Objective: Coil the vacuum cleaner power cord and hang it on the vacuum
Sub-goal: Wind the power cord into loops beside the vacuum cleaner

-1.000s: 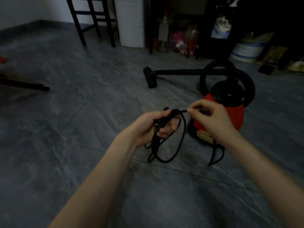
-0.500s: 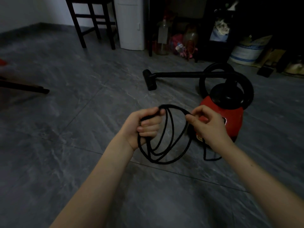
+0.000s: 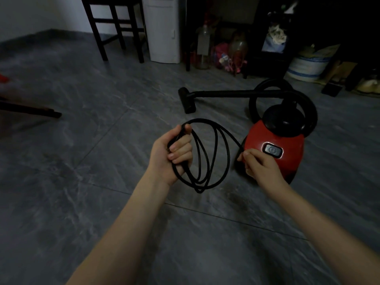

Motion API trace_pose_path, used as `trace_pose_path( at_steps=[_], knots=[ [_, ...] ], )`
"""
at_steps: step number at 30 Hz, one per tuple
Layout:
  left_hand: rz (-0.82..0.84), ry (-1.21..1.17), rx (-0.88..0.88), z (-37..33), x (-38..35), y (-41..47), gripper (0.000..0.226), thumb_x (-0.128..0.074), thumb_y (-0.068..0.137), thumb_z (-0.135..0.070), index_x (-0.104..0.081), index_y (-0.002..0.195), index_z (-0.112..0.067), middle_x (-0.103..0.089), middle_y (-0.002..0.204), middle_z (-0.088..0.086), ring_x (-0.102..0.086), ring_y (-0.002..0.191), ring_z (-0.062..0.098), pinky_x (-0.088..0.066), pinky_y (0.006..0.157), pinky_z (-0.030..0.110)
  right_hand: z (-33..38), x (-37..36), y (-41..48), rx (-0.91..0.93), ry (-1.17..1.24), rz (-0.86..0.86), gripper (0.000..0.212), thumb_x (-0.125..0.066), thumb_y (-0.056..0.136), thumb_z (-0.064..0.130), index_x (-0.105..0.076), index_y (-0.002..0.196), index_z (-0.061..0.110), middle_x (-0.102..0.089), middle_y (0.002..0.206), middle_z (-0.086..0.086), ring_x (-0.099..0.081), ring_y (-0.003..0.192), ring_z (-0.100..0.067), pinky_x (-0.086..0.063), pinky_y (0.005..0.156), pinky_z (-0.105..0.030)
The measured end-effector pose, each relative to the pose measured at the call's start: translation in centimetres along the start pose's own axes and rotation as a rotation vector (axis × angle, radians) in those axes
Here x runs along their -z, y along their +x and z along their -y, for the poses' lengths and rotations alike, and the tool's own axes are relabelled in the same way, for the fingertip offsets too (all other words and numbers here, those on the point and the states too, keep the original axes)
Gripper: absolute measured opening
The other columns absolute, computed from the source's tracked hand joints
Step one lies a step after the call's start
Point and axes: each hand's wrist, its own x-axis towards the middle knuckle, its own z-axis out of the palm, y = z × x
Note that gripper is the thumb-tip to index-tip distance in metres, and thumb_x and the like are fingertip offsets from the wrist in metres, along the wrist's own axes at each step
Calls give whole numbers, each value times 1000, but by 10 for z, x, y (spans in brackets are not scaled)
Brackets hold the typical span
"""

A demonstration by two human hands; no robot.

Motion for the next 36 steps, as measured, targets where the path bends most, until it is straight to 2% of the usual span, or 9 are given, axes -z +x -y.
trace_pose_path(
  at_steps=[5,13,16,18,20,26,29,32,36],
  knots=[
    [-16,139,12,11,0,6,16,-48,91,-21,-57,88,-8,-42,40,-4,-31,27,7,-21,30,15,-7,-1,-2,7,-118,7,28,-48,99,24,-69,82,16,-53,53,14,-47,50,2,-37,51,-10],
    [-78,203,-74,35,6,18,16,-45,93,-22,-53,86,-10,-38,45,-6,-36,34,5,-28,35,15,-12,-4,-11,-73,-240,114,25,-46,100,25,-71,99,24,-66,85,-11,-57,77,-12,-42,69,-23],
    [-116,116,-72,43,11,24,15,-47,92,-21,-56,86,-11,-42,52,-7,-41,45,4,-37,43,15,-13,-7,-14,-86,-284,164,29,-43,99,12,-67,115,17,-48,88,1,-51,78,-13,-38,67,-21],
    [-105,82,-63,46,14,27,14,-48,91,-20,-57,87,-11,-44,55,-7,-43,47,4,-39,45,15,-16,-7,-15,-98,-233,168,28,-42,99,8,-65,115,5,-43,86,0,-51,70,-14,-43,59,-19],
    [-92,75,-57,49,15,29,14,-48,91,-20,-58,87,-10,-45,55,-7,-43,47,4,-39,45,15,-18,-5,-16,-137,-136,123,26,-47,99,8,-62,120,6,-49,85,-2,-55,64,-12,-47,53,-18],
    [8,48,-13,59,19,39,15,-46,93,-19,-56,89,-9,-45,55,-5,-43,46,5,-35,44,17,-24,0,-16,-231,171,77,31,-61,91,3,-56,120,10,-60,78,-11,-65,60,-23,-59,57,-32],
    [36,40,-3,64,20,41,17,-44,94,-18,-56,90,-8,-45,53,-4,-43,45,6,-32,44,17,-29,0,-16,-262,223,51,27,-64,89,3,-56,115,2,-61,73,-11,-67,60,-17,-60,59,-32],
    [71,-19,11,67,22,42,16,-43,94,-18,-54,91,-7,-46,53,-3,-41,44,7,-28,45,17,-35,1,-13,-309,228,51,32,-66,88,6,-59,120,6,-66,78,-5,-69,70,-12,-61,70,-34],
    [97,-69,42,65,23,42,16,-38,96,-21,-47,92,-9,-38,52,-2,-32,45,4,-27,44,17,-40,9,-6,-470,408,146,47,-66,88,8,-53,132,17,-71,109,-3,-69,103,-20,-55,81,-28]
  ],
)
